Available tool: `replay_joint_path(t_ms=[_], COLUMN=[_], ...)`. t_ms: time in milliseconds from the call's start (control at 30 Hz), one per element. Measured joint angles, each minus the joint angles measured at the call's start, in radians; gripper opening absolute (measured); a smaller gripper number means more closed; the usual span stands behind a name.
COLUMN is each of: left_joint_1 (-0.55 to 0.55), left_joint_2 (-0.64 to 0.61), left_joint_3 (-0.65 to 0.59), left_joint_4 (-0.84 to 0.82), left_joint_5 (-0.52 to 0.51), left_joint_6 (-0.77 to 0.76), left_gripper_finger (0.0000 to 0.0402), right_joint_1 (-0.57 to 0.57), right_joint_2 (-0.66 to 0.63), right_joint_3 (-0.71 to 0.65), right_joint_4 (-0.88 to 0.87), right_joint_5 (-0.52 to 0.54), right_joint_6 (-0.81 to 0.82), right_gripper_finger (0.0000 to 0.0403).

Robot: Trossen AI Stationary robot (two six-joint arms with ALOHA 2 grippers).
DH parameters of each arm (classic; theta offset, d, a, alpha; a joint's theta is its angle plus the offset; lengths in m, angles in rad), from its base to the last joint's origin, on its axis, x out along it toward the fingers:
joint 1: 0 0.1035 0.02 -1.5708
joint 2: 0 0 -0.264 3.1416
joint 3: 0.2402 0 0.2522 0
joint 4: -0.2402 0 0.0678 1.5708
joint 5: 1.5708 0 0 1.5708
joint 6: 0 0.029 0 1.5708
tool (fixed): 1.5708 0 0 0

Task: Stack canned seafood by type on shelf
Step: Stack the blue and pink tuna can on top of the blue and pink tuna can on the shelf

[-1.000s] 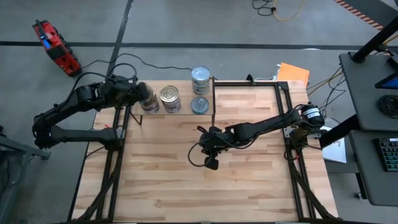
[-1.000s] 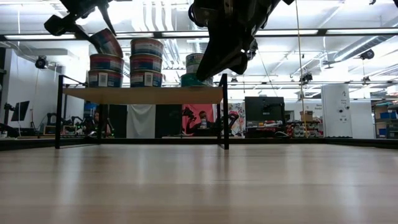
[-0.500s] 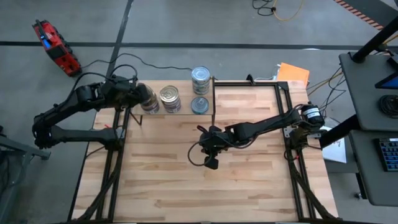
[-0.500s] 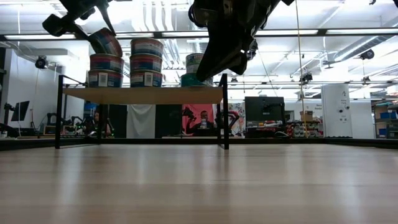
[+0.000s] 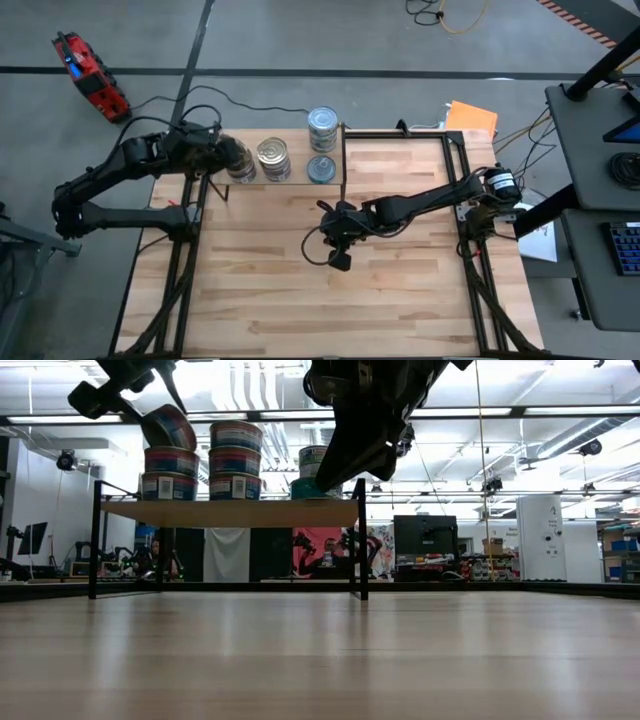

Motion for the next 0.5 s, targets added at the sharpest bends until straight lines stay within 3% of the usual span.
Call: replay_joint_path(t_ms=[500], left_joint_1=[0.0], left_joint_2=[-0.001], left_joint_3=[0.0], left_joint_4=[0.0], left_joint_5=[0.061], left_joint_6=[0.001], left_gripper_finger=[0.0237], right_joint_1=[-0.004], right_joint_2=[0.0], right_joint_3=[0.0], right_joint_4=[0.0], right_joint_5=[0.0], right_joint_6=[-0.004], right_gripper_finger=[0.0009])
